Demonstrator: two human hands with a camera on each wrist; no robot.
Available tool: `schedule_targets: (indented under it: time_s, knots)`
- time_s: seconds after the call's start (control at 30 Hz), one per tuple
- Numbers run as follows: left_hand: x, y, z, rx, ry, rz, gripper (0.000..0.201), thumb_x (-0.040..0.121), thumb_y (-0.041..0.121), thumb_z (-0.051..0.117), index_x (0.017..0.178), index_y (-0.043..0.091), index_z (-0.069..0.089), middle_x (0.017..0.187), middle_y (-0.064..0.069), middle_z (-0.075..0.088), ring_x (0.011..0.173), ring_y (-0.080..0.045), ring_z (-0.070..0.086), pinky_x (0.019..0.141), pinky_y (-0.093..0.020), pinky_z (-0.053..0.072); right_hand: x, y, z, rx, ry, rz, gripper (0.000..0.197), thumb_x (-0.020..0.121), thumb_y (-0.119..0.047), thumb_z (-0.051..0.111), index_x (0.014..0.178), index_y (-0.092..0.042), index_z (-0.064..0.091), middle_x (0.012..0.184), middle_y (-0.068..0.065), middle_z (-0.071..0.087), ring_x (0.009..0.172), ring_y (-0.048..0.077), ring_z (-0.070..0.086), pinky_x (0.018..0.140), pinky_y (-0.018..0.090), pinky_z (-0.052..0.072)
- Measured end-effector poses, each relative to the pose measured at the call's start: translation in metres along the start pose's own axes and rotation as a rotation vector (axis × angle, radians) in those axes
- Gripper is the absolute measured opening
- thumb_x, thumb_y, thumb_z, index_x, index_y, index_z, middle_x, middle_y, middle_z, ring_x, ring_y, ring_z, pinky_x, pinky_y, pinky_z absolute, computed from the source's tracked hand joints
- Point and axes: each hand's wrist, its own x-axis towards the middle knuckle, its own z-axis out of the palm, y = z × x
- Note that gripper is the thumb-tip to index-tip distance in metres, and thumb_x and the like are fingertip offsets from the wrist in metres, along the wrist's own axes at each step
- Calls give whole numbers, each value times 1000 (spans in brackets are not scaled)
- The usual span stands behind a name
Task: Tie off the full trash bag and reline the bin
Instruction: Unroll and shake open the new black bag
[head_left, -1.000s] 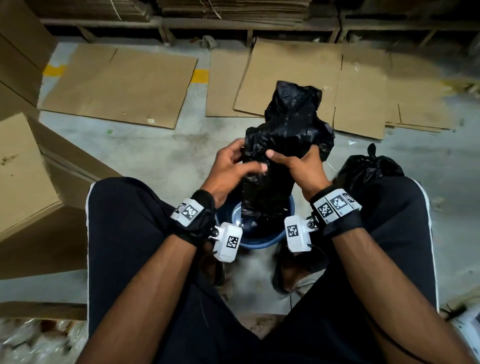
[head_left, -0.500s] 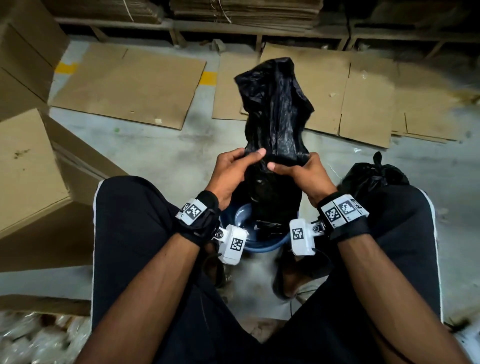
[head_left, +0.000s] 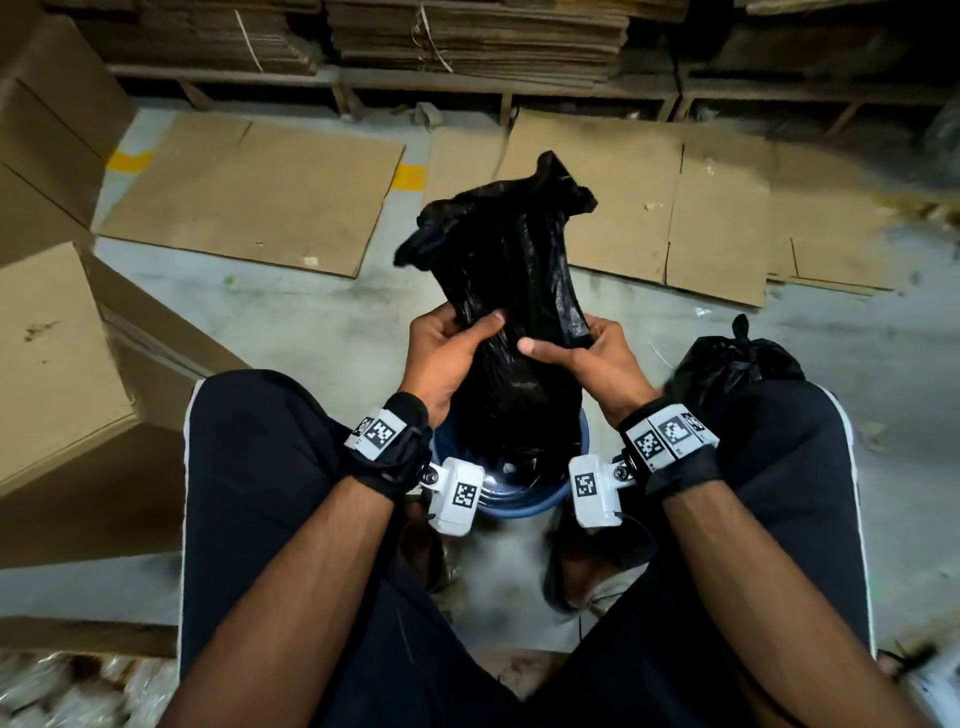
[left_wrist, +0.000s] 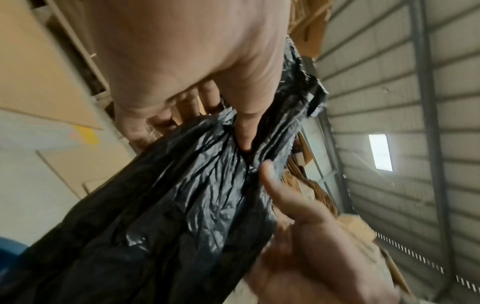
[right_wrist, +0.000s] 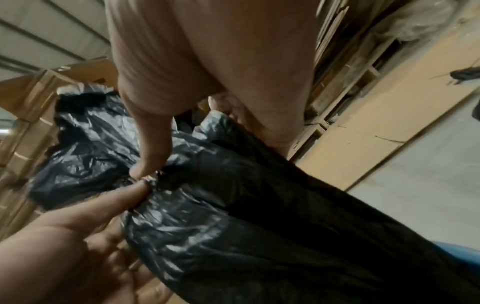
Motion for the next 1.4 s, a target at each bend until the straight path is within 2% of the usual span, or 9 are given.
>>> schedule_targets:
  time_s: [0.1, 0.3, 0.6, 0.7, 0.93, 1.0, 1.07, 1.27, 1.4]
  knots:
    - [1, -7, 1, 99, 18, 47, 26, 83, 7, 79, 108, 4, 74, 102, -7, 78, 96, -19, 75, 87, -33, 59, 1, -2, 1, 85, 68, -93, 36, 76, -11, 87, 107, -1, 73, 104, 16, 76, 97, 30, 73, 93, 43, 58]
    - [3, -10, -5, 116, 23, 173, 34, 90, -10, 64, 96, 23, 67, 86, 25, 74, 82, 11, 66, 76, -10, 50, 6, 7, -2, -104, 98, -80, 30, 77, -10, 86, 104, -7, 76, 98, 6, 79, 93, 20, 76, 89, 39, 60]
    - [-4, 1, 0, 101, 90, 297, 23, 83, -5, 75, 103, 5, 71, 100, -1, 78, 97, -15, 73, 87, -32, 58, -4, -5, -1, -224, 255, -173, 38, 82, -38, 78, 115, -23, 68, 110, -7, 73, 103, 12, 69, 93, 38, 57]
    - [-4, 6, 1, 210, 124, 320, 30, 79, 9, 78, 108, 4, 69, 106, -7, 76, 103, -21, 72, 96, -45, 57, -14, -19, -3, -205, 298, -228, 28, 86, -24, 74, 112, -20, 67, 104, -12, 70, 98, 4, 65, 90, 27, 51]
    - [1, 17, 10, 498, 146, 454, 27, 70, 6, 82, 96, 8, 72, 96, -2, 76, 89, -2, 66, 81, -27, 60, -28, -88, 2, 218, 412, -141, 74, 92, -76, 28, 119, -16, 61, 101, 6, 67, 70, 28, 67, 57, 37, 56]
    - [-6, 23, 14, 574, 71, 505, 36, 70, 5, 81, 104, 14, 73, 99, 2, 76, 94, -2, 67, 81, -18, 58, -26, -108, 0, 142, 417, -106, 58, 92, -66, 51, 113, -13, 61, 101, 5, 70, 76, 28, 72, 58, 37, 59]
    - [-8, 28, 14, 604, -40, 518, 41, 69, 12, 81, 105, 29, 70, 102, 4, 77, 98, -6, 70, 84, -32, 61, -12, -118, -4, 23, 455, -68, 34, 86, -36, 75, 101, -8, 64, 90, 6, 71, 78, 26, 72, 56, 30, 57]
    - [-18, 76, 9, 744, -424, 253, 82, 60, 14, 88, 134, 17, 52, 123, 1, 66, 119, -18, 61, 96, -29, 50, 38, -121, -19, -222, 387, -10, 21, 63, -22, 77, 81, -19, 69, 94, 11, 76, 93, 30, 74, 88, 44, 60]
    - [-25, 115, 1, 475, -518, 40, 37, 74, 36, 75, 108, 24, 64, 99, 8, 69, 98, -13, 63, 88, -34, 50, 11, -167, -7, -232, 206, -132, 21, 81, 3, 73, 75, -14, 62, 79, 12, 67, 75, 25, 65, 73, 34, 57]
